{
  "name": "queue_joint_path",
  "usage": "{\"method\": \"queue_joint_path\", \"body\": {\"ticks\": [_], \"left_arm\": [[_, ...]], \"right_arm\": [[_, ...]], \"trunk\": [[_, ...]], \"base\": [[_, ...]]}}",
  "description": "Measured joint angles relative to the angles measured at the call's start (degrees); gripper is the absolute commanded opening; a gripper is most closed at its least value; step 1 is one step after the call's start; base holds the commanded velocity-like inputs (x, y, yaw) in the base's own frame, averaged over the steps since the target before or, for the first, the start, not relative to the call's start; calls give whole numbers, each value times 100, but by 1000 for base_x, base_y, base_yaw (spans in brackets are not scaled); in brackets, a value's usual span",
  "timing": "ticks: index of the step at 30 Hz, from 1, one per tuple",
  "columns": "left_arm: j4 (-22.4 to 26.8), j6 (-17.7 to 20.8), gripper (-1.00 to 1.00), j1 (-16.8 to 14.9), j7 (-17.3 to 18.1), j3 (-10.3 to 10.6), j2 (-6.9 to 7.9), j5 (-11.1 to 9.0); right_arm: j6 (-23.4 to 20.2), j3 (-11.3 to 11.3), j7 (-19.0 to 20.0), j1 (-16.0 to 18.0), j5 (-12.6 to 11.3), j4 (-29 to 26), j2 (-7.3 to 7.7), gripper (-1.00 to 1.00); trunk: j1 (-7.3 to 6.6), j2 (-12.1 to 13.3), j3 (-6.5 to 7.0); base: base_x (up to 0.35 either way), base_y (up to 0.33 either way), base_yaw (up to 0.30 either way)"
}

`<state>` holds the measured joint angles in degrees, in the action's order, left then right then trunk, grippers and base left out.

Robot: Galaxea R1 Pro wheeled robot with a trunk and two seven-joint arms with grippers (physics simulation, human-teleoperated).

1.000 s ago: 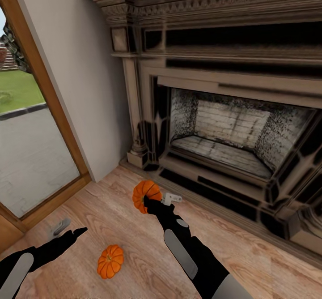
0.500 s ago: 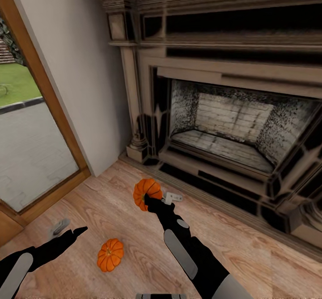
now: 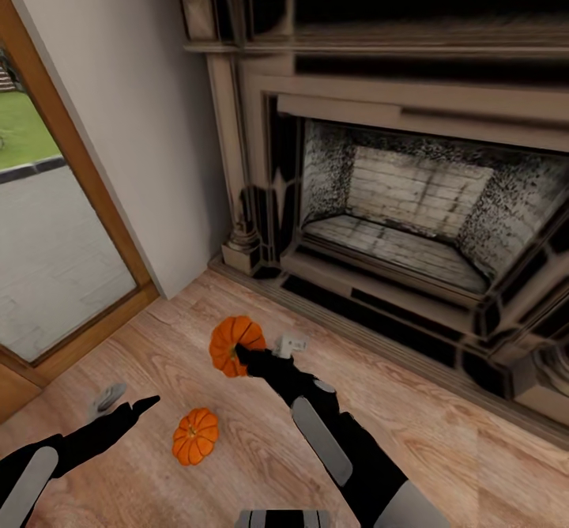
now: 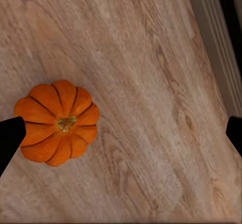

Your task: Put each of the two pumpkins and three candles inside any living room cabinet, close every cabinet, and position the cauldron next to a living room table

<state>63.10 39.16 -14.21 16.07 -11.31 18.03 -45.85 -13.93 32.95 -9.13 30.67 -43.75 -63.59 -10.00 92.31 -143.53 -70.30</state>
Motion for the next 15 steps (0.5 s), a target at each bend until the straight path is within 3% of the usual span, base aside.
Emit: {"method": "queue_joint_path", "body": {"ticks": [3,6,11,15], "left_arm": [[0,0,100,0,36,0,35,3],[-60,4,100,1,103,-4,183,-20],[-108,6,100,1,321,-9,271,-35],[-114,-2,100,1,368,-10,284,-30]], "right_arm": [[-639,-249,27,10,-670,-192,6,-100],[-1163,-655,33,15,-976,-258,131,-100],[-1402,-1059,137,16,-1080,-287,367,-100],[-1424,-1372,519,11,-1093,-287,564,-100]], "trunk": [[7,-4,-66],[15,-8,-132],[28,-15,-243],[38,-20,-332]], "base": [[0,0,0],[0,0,0],[0,0,0],[0,0,0]]}}
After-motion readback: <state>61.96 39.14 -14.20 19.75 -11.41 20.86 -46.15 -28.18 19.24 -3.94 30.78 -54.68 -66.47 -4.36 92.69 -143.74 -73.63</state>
